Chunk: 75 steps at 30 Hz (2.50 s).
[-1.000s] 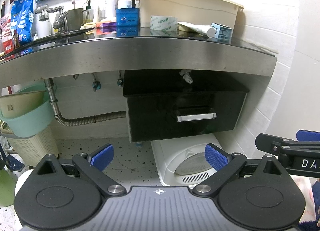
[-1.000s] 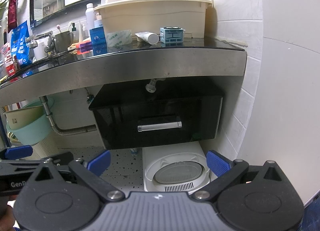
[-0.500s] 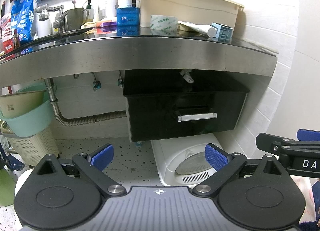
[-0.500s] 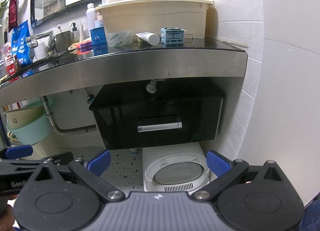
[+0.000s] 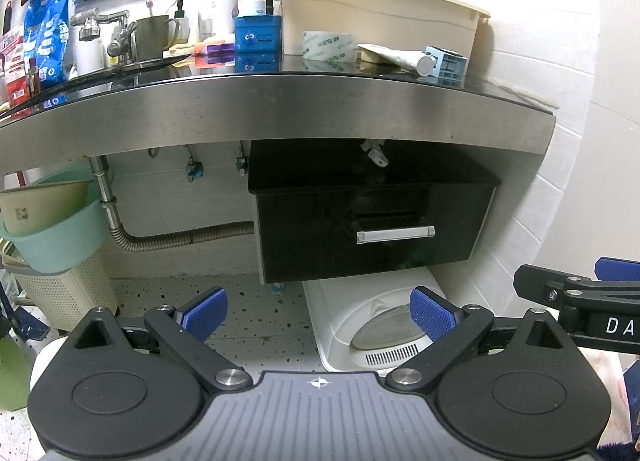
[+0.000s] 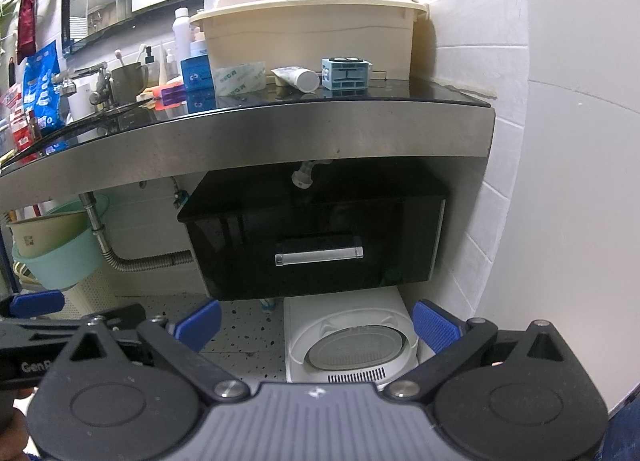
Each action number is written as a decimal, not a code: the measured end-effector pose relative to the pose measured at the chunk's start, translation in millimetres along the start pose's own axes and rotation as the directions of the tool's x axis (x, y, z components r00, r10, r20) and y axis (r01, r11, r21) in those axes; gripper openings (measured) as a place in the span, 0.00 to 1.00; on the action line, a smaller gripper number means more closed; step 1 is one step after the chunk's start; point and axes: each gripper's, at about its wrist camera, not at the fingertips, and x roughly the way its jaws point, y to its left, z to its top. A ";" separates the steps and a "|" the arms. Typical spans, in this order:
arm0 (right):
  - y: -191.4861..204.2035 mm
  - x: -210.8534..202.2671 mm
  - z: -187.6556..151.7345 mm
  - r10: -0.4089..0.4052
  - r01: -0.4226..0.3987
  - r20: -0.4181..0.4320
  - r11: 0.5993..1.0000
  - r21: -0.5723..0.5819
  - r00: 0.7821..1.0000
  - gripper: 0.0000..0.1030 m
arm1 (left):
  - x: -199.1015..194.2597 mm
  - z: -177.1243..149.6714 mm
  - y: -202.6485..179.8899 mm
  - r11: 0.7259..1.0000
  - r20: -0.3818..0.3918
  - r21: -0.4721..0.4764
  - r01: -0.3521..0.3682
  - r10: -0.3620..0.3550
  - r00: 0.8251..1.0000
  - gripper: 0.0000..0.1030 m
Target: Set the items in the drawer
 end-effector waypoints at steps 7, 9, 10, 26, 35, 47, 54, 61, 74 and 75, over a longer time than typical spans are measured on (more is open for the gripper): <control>-3.4 0.5 -0.5 0.014 -0.014 0.016 1.000 0.002 1.000 1.00 | -0.3 0.5 1.2 1.000 0.002 -0.001 0.000 0.000 1.000 0.96; -5.4 1.6 0.0 0.019 -0.019 0.014 1.000 0.005 1.000 1.00 | 0.4 0.6 2.4 1.000 0.001 -0.003 0.001 -0.001 1.000 0.96; -6.3 2.4 0.3 0.018 -0.018 0.013 1.000 0.006 1.000 1.00 | 0.2 0.4 2.3 1.000 0.001 -0.003 0.001 -0.001 1.000 0.96; -26.7 33.4 7.4 0.065 -0.064 0.011 0.998 -0.029 0.998 1.00 | 0.5 0.9 4.2 1.000 0.000 -0.009 -0.003 0.003 1.000 0.96; -24.6 59.0 9.8 0.174 -0.173 -0.008 0.968 -0.182 0.985 1.00 | 0.8 1.0 6.1 1.000 -0.005 -0.016 -0.005 0.005 1.000 0.96; -23.4 97.7 17.0 0.241 -0.232 0.028 0.955 -0.182 0.970 1.00 | 2.0 0.8 8.7 1.000 -0.011 -0.018 -0.011 0.011 1.000 0.96; -20.6 131.7 28.3 0.224 -0.221 -0.009 0.956 -0.192 0.975 0.98 | 3.5 0.2 9.7 1.000 -0.015 -0.020 -0.013 0.013 1.000 0.96; -21.2 170.4 35.2 0.260 -0.260 -0.031 0.940 -0.221 0.965 0.99 | 4.3 -0.3 11.7 1.000 -0.017 -0.026 -0.017 0.017 1.000 0.96; 4.1 231.8 38.0 0.280 -0.305 -0.126 0.828 -0.471 0.952 1.00 | 8.0 -1.1 11.5 1.000 -0.030 -0.022 -0.020 0.019 0.999 0.96; 9.0 236.2 37.7 0.271 -0.306 -0.143 0.810 -0.500 0.952 1.00 | 8.3 -1.2 11.4 1.000 -0.030 -0.021 -0.021 0.020 0.999 0.96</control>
